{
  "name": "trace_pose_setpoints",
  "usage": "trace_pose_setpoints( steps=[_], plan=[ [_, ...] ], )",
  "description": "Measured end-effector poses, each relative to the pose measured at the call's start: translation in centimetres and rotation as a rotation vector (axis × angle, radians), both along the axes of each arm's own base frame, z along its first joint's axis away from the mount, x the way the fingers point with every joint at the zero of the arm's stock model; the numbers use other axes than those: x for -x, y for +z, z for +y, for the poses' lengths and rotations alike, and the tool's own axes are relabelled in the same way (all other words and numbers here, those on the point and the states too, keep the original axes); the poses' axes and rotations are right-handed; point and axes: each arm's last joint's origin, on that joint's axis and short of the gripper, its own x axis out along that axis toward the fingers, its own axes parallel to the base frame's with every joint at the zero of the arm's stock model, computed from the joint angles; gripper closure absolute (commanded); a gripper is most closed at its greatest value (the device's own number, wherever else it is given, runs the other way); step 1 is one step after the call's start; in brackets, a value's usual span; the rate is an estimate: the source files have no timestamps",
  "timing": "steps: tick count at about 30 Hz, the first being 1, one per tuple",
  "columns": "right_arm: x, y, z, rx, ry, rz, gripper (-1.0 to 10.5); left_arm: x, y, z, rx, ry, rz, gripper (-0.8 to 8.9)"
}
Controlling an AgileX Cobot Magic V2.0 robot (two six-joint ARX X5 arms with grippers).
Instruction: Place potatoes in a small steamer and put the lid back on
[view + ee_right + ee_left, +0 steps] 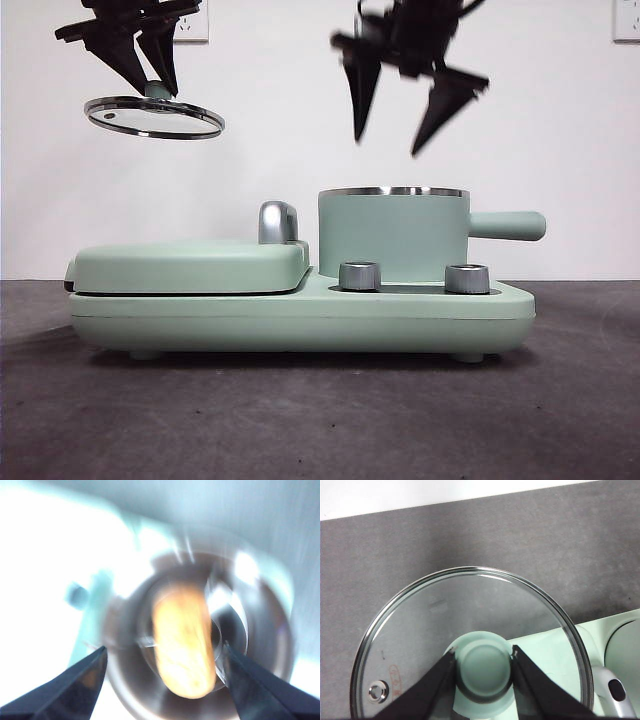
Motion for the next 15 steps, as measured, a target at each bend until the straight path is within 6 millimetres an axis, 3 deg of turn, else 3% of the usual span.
trace_pose_setpoints(
  steps=[8, 15],
  plan=[
    [4.0, 5.4, -0.8, -0.088, 0.069, -0.118, 5.8, 0.1, 0.0, -0.6, 0.0, -0.015, 0.001, 7.95],
    [10.9, 10.4, -3.6, -0.115, 0.127, -0.238, 5.8, 0.2, 0.0, -1.0, -0.001, -0.024, 0.004, 7.95]
  ],
)
